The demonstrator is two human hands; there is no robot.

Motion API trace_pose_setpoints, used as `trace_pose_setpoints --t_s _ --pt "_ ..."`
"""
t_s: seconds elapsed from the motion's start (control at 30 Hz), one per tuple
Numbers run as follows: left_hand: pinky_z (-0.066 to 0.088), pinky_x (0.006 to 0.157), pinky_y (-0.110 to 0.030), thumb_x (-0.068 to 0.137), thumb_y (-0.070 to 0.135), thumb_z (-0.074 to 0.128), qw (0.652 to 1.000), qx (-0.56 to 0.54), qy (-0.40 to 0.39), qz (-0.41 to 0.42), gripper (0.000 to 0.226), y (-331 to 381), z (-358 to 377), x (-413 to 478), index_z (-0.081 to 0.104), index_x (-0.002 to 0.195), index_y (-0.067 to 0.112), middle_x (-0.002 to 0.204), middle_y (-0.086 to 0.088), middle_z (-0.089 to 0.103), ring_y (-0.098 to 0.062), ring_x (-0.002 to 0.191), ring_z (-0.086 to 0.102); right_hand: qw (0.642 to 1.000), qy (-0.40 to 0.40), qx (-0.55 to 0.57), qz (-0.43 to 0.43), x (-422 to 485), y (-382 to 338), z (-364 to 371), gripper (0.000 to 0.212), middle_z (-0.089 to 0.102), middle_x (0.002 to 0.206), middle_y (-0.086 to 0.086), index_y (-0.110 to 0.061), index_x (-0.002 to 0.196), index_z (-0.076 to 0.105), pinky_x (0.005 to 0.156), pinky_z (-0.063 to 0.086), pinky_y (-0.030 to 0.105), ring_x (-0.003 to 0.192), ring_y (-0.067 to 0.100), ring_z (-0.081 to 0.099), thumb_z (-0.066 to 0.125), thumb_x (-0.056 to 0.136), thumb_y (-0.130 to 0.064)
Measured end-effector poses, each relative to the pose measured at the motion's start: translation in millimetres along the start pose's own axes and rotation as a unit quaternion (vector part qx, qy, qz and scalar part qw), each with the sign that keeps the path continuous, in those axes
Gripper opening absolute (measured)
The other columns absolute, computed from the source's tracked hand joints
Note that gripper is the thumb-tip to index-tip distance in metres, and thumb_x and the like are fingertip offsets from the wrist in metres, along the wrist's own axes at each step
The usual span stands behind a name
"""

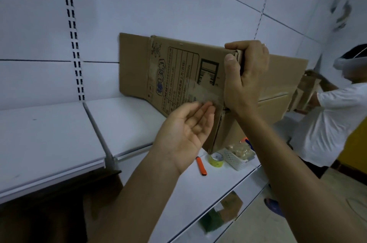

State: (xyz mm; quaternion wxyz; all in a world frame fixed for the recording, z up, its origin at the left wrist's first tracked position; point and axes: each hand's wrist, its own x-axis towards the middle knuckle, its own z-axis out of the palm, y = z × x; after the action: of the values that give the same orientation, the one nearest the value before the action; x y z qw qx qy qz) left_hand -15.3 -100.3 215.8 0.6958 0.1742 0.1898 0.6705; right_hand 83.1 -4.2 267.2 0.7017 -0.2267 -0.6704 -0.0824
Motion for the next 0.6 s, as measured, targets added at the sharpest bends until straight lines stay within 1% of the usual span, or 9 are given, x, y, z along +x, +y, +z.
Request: trace_pose_setpoints --t_s 0.13,0.2,0.23,0.3,0.37,0.4,0.43,0.5,0.6 --pt "0.055 0.06 -0.023 0.093 0.019 0.055 0.997 0.072 0.01 0.023 0.02 -1.3 -2.3 0.6 0.067 0.106 0.01 0.098 -0.004 0.074 -0.013 0.089 0.068 1.0 -0.002 -0.001 -0.002 0.5 -3.3 -0.8 0.028 0.041 0.085 -0.023 -0.008 0.092 0.06 0.091 0.037 0.062 0.088 -0.007 0.04 0.042 0.084 -0.028" --pt "0.052 0.063 -0.021 0.091 0.019 0.058 0.974 0.196 0.037 0.107 0.015 -5.3 -3.2 4.3 0.066 0.104 0.018 0.098 0.0 0.073 -0.009 0.087 0.065 1.0 0.001 0.0 -0.003 0.6 -2.0 -0.6 0.027 0.041 0.084 -0.023 -0.009 0.092 0.06 0.091 0.037 0.062 0.087 -0.009 0.039 0.042 0.085 -0.028" --pt "0.052 0.064 -0.019 0.091 0.018 0.06 0.944 0.275 0.05 0.174 0.016 -6.9 -3.4 5.6 0.064 0.105 0.022 0.101 0.003 0.07 -0.006 0.088 0.064 1.0 0.002 0.004 -0.003 0.7 -2.5 0.3 0.026 0.041 0.083 -0.023 -0.009 0.091 0.06 0.091 0.037 0.062 0.088 -0.009 0.039 0.042 0.085 -0.028" --pt "0.05 0.075 -0.013 0.089 0.02 0.063 0.824 0.449 0.044 0.343 0.031 -8.7 -4.6 8.4 0.054 0.117 0.03 0.116 0.012 0.059 0.002 0.103 0.057 1.0 0.007 0.01 -0.003 0.2 -5.7 3.7 0.025 0.041 0.083 -0.024 -0.011 0.091 0.059 0.091 0.037 0.063 0.089 -0.01 0.04 0.043 0.086 -0.028" --pt "0.04 0.096 -0.011 0.088 0.03 0.061 0.654 0.591 0.006 0.472 0.052 -11.8 -8.9 17.6 0.039 0.135 0.029 0.138 0.01 0.043 0.003 0.127 0.039 1.0 0.004 0.01 -0.008 -0.6 -9.1 7.6 0.026 0.045 0.085 -0.022 -0.01 0.091 0.06 0.095 0.035 0.061 0.091 -0.009 0.042 0.043 0.086 -0.029" --pt "0.033 0.106 -0.016 0.087 0.036 0.057 0.591 0.632 -0.016 0.5 0.061 -15.8 -11.6 24.1 0.034 0.142 0.023 0.147 0.004 0.035 -0.004 0.137 0.029 1.0 -0.006 0.013 -0.014 -0.5 -9.2 8.3 0.028 0.05 0.088 -0.018 -0.009 0.092 0.061 0.098 0.033 0.059 0.092 -0.006 0.043 0.043 0.087 -0.03" --pt "0.027 0.111 -0.021 0.086 0.039 0.053 0.564 0.649 -0.026 0.51 0.069 -20.8 -13.0 29.3 0.028 0.147 0.018 0.153 -0.001 0.028 -0.011 0.143 0.021 0.999 -0.022 0.018 -0.022 0.0 -7.8 7.5 0.031 0.055 0.091 -0.011 -0.009 0.095 0.062 0.102 0.03 0.058 0.094 -0.002 0.045 0.043 0.087 -0.032" --pt "0.019 0.116 -0.027 0.088 0.038 0.05 0.582 0.636 -0.023 0.507 0.074 -31.8 -14.1 35.7 0.019 0.15 0.014 0.157 -0.005 0.02 -0.013 0.147 0.01 0.997 -0.061 0.03 -0.033 0.4 -4.9 2.1 0.036 0.059 0.1 -0.004 -0.01 0.104 0.063 0.109 0.022 0.057 0.103 0.008 0.05 0.043 0.088 -0.036" --pt "0.026 0.115 -0.048 0.093 0.019 0.052 0.594 0.598 -0.001 0.538 0.07 -47.1 -2.4 40.1 0.015 0.15 0.005 0.157 -0.012 0.017 -0.022 0.147 0.014 0.993 -0.11 0.032 -0.032 -0.1 -4.2 -9.4 0.046 0.06 0.118 0.0 -0.012 0.118 0.061 0.113 0.013 0.057 0.125 0.017 0.045 0.043 0.088 -0.041"
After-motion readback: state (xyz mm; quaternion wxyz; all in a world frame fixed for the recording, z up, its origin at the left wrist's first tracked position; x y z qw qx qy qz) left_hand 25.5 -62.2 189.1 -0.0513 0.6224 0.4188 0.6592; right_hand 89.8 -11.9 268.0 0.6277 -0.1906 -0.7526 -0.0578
